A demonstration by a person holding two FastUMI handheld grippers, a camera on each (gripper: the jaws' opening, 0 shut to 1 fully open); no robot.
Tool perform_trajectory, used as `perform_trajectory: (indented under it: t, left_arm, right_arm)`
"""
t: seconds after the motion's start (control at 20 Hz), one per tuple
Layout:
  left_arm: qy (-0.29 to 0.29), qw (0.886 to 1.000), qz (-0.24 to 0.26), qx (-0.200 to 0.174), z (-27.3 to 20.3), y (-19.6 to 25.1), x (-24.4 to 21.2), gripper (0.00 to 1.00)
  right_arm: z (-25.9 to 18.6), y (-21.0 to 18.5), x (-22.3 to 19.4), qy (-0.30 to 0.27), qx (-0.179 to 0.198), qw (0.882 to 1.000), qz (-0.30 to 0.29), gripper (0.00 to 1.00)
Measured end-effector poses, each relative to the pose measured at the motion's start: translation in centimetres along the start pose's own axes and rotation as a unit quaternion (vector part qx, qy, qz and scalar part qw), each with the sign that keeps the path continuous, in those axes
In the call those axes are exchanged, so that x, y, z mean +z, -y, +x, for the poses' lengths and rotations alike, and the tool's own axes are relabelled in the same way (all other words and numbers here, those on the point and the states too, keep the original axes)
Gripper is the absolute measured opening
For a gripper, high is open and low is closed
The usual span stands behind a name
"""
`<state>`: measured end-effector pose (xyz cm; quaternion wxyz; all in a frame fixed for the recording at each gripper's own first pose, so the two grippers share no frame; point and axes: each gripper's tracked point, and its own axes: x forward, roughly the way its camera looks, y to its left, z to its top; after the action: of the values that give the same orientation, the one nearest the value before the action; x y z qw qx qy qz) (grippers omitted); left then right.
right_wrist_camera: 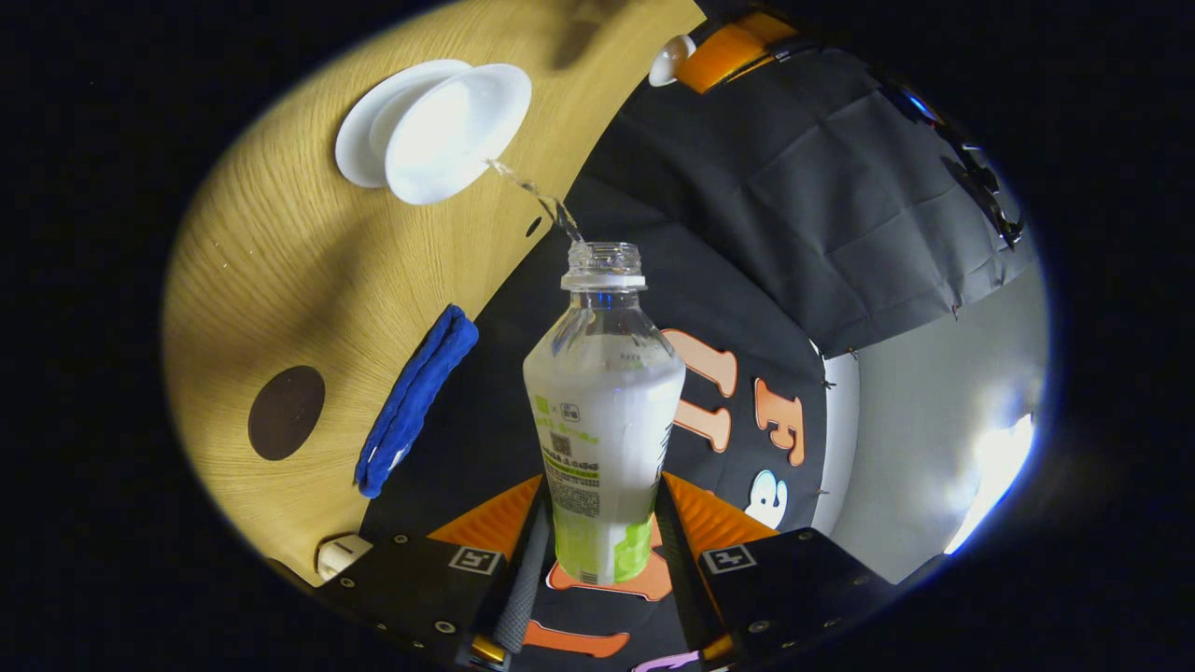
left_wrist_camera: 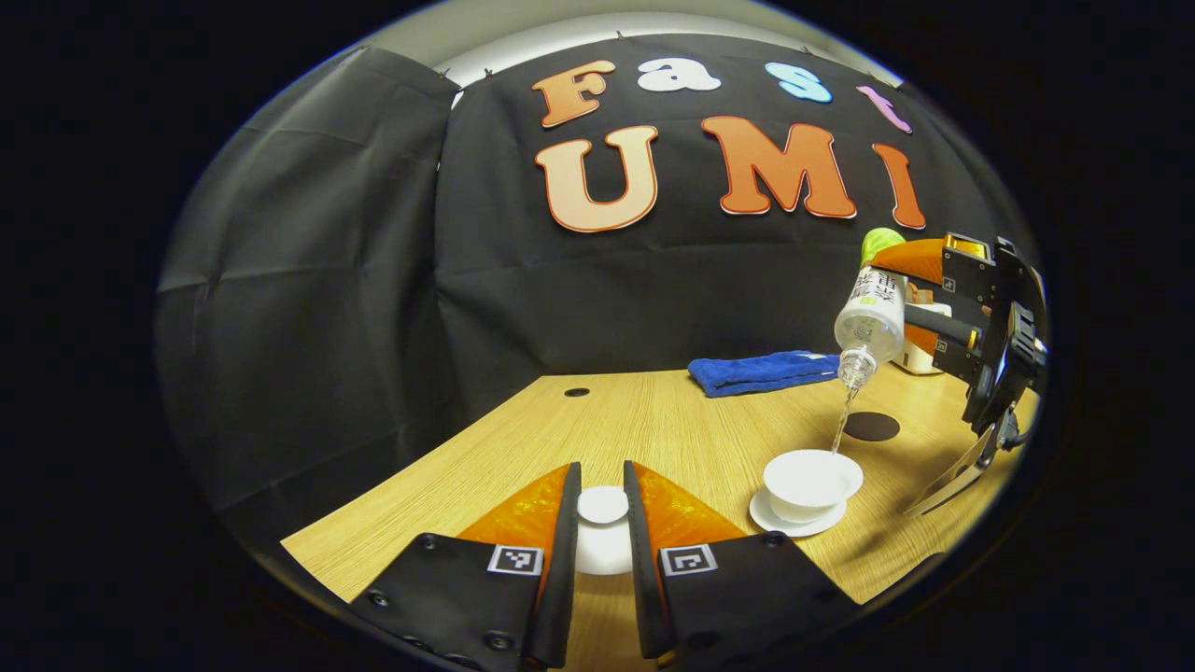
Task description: Open the teacup lid with one hand, grasp the water bottle and pour water into the teacup with the other hand; after pouring, place the water bottle on the coaster and then close the teacup lid.
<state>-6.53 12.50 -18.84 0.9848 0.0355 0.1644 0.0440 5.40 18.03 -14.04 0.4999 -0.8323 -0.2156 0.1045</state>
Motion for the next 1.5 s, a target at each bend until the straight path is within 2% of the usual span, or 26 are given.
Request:
perform_trajectory:
  t: [0.05,0.15,0.25,0.3,0.45,0.5,0.55,0.6,0.7,0.8,0.85,0.9,0.95,1.0,1.05,1.1,1.2,1.3,1.5]
  left_arm:
    - [0.001,1.0,0.0,0.0,0.0,0.1,0.1,0.29]
    - [0.002,1.0,-0.002,-0.002,-0.2,0.2,0.0,0.32]
    - [0.001,1.0,-0.001,-0.002,-0.1,0.2,0.1,0.29]
    - [0.001,1.0,-0.001,-0.003,-0.2,0.1,0.0,0.32]
    - [0.002,1.0,-0.003,-0.003,-0.3,0.3,0.1,0.32]
    - [0.001,1.0,-0.004,-0.004,-0.3,0.4,0.1,0.29]
    - [0.0,1.0,-0.005,-0.005,-0.4,0.6,0.1,0.32]
    - [0.0,1.0,-0.003,-0.005,-0.3,0.4,-0.1,0.29]
    - [-0.002,1.0,0.0,-0.006,-0.3,0.8,-0.2,0.31]
    - [-0.002,1.0,0.002,-0.007,-0.5,0.7,-0.1,0.29]
    - [-0.001,1.0,0.002,-0.007,-0.5,0.7,-0.2,0.32]
    - [-0.002,1.0,0.002,-0.007,-0.5,0.8,-0.2,0.32]
    - [-0.002,1.0,0.002,-0.009,-0.5,0.9,-0.2,0.32]
    - [0.0,1.0,0.0,-0.01,-0.6,0.9,-0.2,0.32]
    - [0.004,1.0,-0.002,-0.012,-0.5,1.2,0.2,0.29]
    - [0.008,1.0,-0.005,-0.015,-0.5,1.3,0.4,0.32]
    - [0.012,1.0,-0.009,-0.022,-0.5,1.7,0.7,0.32]
    - [0.014,0.999,-0.012,-0.027,-0.4,2.1,0.9,0.31]
    - [0.025,0.999,-0.025,-0.035,-0.4,2.5,1.7,0.31]
  right_arm:
    - [-0.1,0.2,0.0,0.0,-0.005,1.0,-0.006,0.63]
    - [0.0,0.2,0.0,0.002,-0.015,1.0,-0.016,0.63]
    - [0.0,0.4,0.1,0.006,-0.02,1.0,-0.021,0.63]
    - [0.1,0.4,0.1,0.008,-0.022,0.999,-0.024,0.63]
    - [0.2,0.6,0.3,0.021,-0.02,0.999,-0.037,0.63]
    - [0.3,0.6,0.3,0.025,-0.019,0.999,-0.042,0.63]
    - [0.2,0.4,0.4,0.025,-0.014,0.999,-0.042,0.63]
    - [-0.1,0.1,0.8,0.026,-0.007,0.999,-0.039,0.63]
    - [-0.1,-0.9,1.7,0.034,0.006,0.999,-0.034,0.63]
    - [0.3,-2.0,2.5,0.042,0.021,0.999,-0.023,0.63]
    - [0.2,-2.4,2.9,0.045,0.026,0.999,-0.014,0.63]
    - [0.2,-2.9,3.3,0.046,0.033,0.998,-0.004,0.66]
    - [0.1,-3.5,3.6,0.047,0.048,0.998,0.016,0.64]
    - [-0.1,-4.5,3.7,0.044,0.063,0.996,0.04,0.65]
    - [-0.4,-5.4,4.1,0.042,0.079,0.994,0.069,0.64]
    - [-0.6,-6.4,4.4,0.039,0.094,0.99,0.1,0.64]
    - [-0.7,-6.8,4.8,0.032,0.115,0.98,0.16,0.64]
    - [-0.6,-6.7,4.3,0.017,0.122,0.965,0.232,0.64]
    - [-0.4,-6.2,2.7,-0.018,0.13,0.914,0.385,0.64]
